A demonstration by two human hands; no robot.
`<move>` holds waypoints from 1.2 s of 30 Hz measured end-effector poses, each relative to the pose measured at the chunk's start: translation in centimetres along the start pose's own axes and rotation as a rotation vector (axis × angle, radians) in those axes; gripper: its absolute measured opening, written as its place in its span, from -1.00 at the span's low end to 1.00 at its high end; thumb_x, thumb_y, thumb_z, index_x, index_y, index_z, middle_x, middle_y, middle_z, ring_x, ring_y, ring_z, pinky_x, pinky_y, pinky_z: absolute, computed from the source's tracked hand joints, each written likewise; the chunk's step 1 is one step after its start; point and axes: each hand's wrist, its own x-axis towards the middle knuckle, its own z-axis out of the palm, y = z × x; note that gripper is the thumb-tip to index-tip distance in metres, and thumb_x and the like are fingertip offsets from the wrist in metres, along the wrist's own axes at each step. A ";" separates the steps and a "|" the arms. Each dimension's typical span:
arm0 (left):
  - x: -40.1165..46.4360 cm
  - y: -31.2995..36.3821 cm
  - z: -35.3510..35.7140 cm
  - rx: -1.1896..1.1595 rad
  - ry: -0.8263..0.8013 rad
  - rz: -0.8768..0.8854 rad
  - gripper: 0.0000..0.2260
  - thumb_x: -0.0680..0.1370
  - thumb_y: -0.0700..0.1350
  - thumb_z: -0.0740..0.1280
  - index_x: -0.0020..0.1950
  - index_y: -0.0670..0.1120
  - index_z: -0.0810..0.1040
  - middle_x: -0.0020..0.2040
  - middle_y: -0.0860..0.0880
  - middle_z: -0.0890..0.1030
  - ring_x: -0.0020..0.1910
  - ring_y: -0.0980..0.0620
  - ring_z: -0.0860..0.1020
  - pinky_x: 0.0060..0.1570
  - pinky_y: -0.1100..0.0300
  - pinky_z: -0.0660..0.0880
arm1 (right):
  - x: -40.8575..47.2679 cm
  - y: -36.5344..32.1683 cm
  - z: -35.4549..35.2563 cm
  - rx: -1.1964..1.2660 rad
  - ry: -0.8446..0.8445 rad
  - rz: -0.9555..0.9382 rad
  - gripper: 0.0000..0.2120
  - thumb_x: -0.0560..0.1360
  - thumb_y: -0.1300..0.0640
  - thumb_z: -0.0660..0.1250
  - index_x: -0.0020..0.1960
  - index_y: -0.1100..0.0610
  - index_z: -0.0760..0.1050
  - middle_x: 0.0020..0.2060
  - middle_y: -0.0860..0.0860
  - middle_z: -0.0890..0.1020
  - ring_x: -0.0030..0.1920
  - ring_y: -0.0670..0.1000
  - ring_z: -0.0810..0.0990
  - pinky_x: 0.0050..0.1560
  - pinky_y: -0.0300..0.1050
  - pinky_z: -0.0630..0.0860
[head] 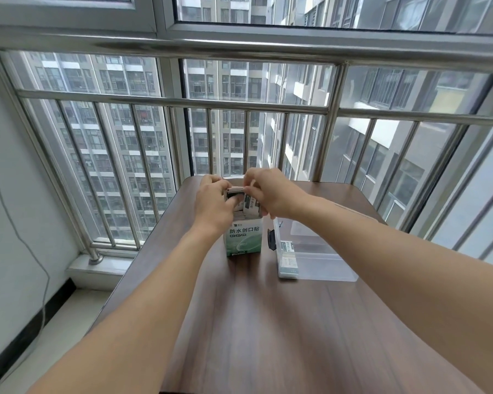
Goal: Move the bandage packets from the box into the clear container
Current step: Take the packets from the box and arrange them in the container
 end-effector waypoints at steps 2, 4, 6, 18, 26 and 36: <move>0.0 0.0 0.0 0.009 -0.006 0.007 -0.85 0.56 -0.09 0.46 -0.11 -0.16 0.62 0.07 -0.02 0.43 0.01 0.05 0.40 -0.04 0.25 0.28 | 0.0 0.1 0.1 0.019 -0.003 0.000 -0.87 0.65 0.13 0.26 0.14 0.18 0.46 -0.21 0.04 0.58 -0.48 -0.02 0.60 -0.54 -0.24 0.48; -0.1 -0.1 0.0 0.029 -0.009 0.020 -0.87 0.56 -0.11 0.45 -0.13 -0.11 0.58 0.06 -0.01 0.42 0.01 0.05 0.40 -0.04 0.26 0.29 | 0.1 0.2 0.2 0.051 -0.024 0.011 -0.83 0.62 0.12 0.32 0.15 0.17 0.45 -0.15 0.08 0.61 -0.43 0.03 0.64 -0.54 -0.23 0.49; -0.2 0.0 0.0 0.043 -0.012 0.026 -0.89 0.57 -0.14 0.44 -0.13 -0.07 0.56 0.07 -0.01 0.41 0.01 0.05 0.39 -0.03 0.26 0.30 | 0.2 0.3 0.2 0.078 -0.050 0.024 -0.75 0.57 0.11 0.39 0.17 0.17 0.44 -0.11 0.11 0.62 -0.39 0.07 0.66 -0.54 -0.21 0.51; -0.2 -0.3 -0.2 -0.002 0.002 0.011 -0.88 0.54 -0.09 0.48 -0.11 -0.11 0.62 0.12 -0.03 0.42 0.10 0.05 0.41 0.03 0.34 0.25 | -0.3 0.3 0.1 -0.035 0.073 0.024 -0.48 0.43 0.35 0.47 0.33 0.07 0.47 0.01 0.04 0.59 -0.06 0.02 0.59 -0.02 -0.08 0.62; -0.3 0.5 -1.1 -0.152 0.173 0.051 -0.91 0.50 -0.08 0.52 -0.08 -0.03 0.63 0.11 0.01 0.43 0.17 -0.03 0.45 0.27 0.01 0.44 | -0.8 0.6 -1.5 0.112 0.209 0.026 -0.90 0.46 0.36 0.44 -0.07 0.22 0.67 -0.20 0.05 0.69 -0.38 -0.17 0.54 -0.38 -0.33 0.46; 0.1 4.9 -4.3 -0.410 0.223 0.041 -0.90 0.58 -0.06 0.43 -0.10 -0.02 0.57 -0.17 -0.08 0.65 -0.23 -0.05 0.58 -0.18 0.03 0.60 | -2.5 2.6 -5.4 0.469 0.224 -0.010 -0.92 0.48 0.36 0.45 -0.03 0.25 0.63 -0.22 0.08 0.68 -0.40 -0.02 0.56 -0.45 -0.16 0.53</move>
